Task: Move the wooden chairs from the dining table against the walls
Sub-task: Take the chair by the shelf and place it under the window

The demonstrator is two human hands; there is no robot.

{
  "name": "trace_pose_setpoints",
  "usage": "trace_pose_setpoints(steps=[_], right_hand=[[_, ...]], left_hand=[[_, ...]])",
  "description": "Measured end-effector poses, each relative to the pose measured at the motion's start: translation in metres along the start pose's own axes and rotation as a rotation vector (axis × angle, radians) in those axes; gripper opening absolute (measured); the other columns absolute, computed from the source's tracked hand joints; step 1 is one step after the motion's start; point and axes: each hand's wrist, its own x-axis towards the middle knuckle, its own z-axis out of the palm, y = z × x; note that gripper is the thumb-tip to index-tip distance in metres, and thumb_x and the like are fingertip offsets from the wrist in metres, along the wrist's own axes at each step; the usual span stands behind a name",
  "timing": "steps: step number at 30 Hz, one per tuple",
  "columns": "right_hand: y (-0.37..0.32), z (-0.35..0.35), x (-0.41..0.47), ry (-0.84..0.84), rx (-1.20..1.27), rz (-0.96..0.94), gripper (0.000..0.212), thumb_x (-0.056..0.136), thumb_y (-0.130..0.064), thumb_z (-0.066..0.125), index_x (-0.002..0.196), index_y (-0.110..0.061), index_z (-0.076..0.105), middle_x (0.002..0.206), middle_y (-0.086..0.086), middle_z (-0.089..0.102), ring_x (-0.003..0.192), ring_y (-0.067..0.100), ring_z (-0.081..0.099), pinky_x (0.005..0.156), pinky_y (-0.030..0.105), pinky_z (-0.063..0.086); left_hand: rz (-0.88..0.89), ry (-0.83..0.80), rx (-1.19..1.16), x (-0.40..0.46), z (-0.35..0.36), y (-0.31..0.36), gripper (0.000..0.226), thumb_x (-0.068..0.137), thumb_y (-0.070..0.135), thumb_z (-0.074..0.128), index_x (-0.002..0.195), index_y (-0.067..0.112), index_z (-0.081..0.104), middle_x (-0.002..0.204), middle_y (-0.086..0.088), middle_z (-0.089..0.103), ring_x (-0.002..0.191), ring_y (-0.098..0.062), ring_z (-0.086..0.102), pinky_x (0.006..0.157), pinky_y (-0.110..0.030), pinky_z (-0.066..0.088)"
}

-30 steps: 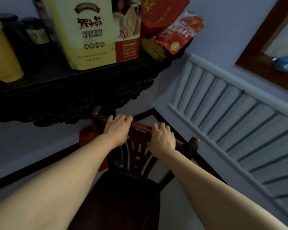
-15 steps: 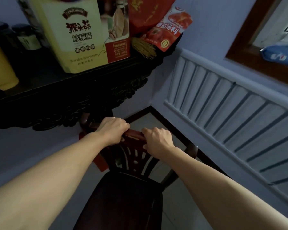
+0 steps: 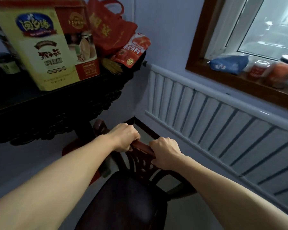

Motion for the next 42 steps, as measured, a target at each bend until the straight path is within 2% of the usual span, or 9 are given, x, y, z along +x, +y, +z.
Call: trace_pose_setpoints(steps=[8, 12, 17, 21, 27, 32, 34, 38, 42], right_hand=[[0.106, -0.006, -0.065, 0.023, 0.025, 0.123, 0.023, 0.077, -0.028, 0.067, 0.094, -0.015, 0.059, 0.094, 0.006, 0.064, 0.085, 0.030, 0.062, 0.059, 0.030, 0.037], [0.153, -0.006, -0.090, 0.035, 0.041, 0.178, 0.021, 0.075, -0.028, 0.069, 0.085, -0.017, 0.054, 0.090, 0.005, 0.063, 0.083, 0.029, 0.062, 0.059, 0.029, 0.034], [0.214, -0.001, -0.112, 0.061, 0.043, 0.270, 0.022, 0.074, -0.026, 0.068, 0.090, -0.016, 0.059, 0.093, 0.006, 0.064, 0.087, 0.030, 0.063, 0.061, 0.030, 0.037], [0.255, 0.002, -0.121, 0.069, 0.052, 0.366, 0.022, 0.073, -0.026, 0.069, 0.091, -0.018, 0.060, 0.093, 0.004, 0.065, 0.089, 0.029, 0.063, 0.062, 0.030, 0.036], [0.318, 0.010, -0.116, 0.066, 0.055, 0.499, 0.025, 0.076, -0.030, 0.070, 0.098, -0.020, 0.062, 0.097, 0.005, 0.066, 0.090, 0.029, 0.064, 0.064, 0.030, 0.037], [0.369, 0.020, -0.088, 0.056, 0.099, 0.629, 0.028, 0.075, -0.029, 0.071, 0.101, -0.021, 0.064, 0.098, 0.005, 0.066, 0.091, 0.030, 0.064, 0.065, 0.031, 0.040], [0.387, 0.024, -0.078, 0.056, 0.108, 0.685, 0.029, 0.075, -0.029, 0.072, 0.101, -0.019, 0.064, 0.098, 0.006, 0.066, 0.091, 0.031, 0.064, 0.065, 0.032, 0.040], [0.424, 0.036, -0.064, 0.054, 0.133, 0.782, 0.025, 0.077, -0.029, 0.073, 0.099, -0.019, 0.065, 0.097, 0.006, 0.067, 0.089, 0.030, 0.064, 0.062, 0.032, 0.040], [0.454, 0.049, -0.054, 0.083, 0.187, 0.850, 0.026, 0.079, -0.028, 0.072, 0.102, -0.018, 0.064, 0.103, 0.008, 0.066, 0.096, 0.032, 0.062, 0.065, 0.034, 0.039]], left_hand=[[0.098, 0.049, 0.066, 0.081, -0.032, 0.093, 0.012, 0.073, 0.024, 0.068, 0.081, 0.022, 0.060, 0.090, 0.001, 0.066, 0.088, -0.024, 0.062, 0.069, -0.030, 0.041], [0.139, 0.068, 0.095, 0.120, -0.042, 0.130, 0.016, 0.072, 0.025, 0.067, 0.085, 0.021, 0.060, 0.092, 0.001, 0.065, 0.088, -0.024, 0.062, 0.065, -0.030, 0.036], [0.196, 0.073, 0.086, 0.175, -0.051, 0.176, 0.019, 0.073, 0.026, 0.067, 0.090, 0.020, 0.062, 0.095, 0.001, 0.066, 0.090, -0.023, 0.062, 0.068, -0.031, 0.038], [0.247, 0.072, 0.072, 0.213, -0.060, 0.200, 0.013, 0.073, 0.025, 0.066, 0.085, 0.021, 0.061, 0.092, -0.001, 0.066, 0.088, -0.025, 0.062, 0.067, -0.033, 0.041], [0.344, 0.059, 0.110, 0.288, -0.066, 0.226, 0.018, 0.078, 0.029, 0.064, 0.094, 0.021, 0.062, 0.098, -0.004, 0.066, 0.091, -0.027, 0.062, 0.069, -0.034, 0.043], [0.444, 0.049, 0.097, 0.359, -0.062, 0.226, 0.017, 0.080, 0.027, 0.064, 0.094, 0.018, 0.061, 0.095, -0.004, 0.065, 0.087, -0.027, 0.061, 0.064, -0.033, 0.040], [0.477, 0.062, 0.082, 0.387, -0.061, 0.226, 0.016, 0.080, 0.026, 0.065, 0.091, 0.017, 0.061, 0.095, -0.005, 0.064, 0.087, -0.028, 0.061, 0.066, -0.034, 0.043], [0.507, 0.077, 0.070, 0.437, -0.057, 0.235, 0.025, 0.079, 0.029, 0.067, 0.100, 0.016, 0.062, 0.102, -0.007, 0.064, 0.094, -0.030, 0.062, 0.070, -0.036, 0.045], [0.490, 0.096, 0.055, 0.473, -0.049, 0.242, 0.022, 0.079, 0.030, 0.069, 0.088, 0.013, 0.059, 0.095, -0.006, 0.064, 0.089, -0.030, 0.061, 0.062, -0.033, 0.039]])
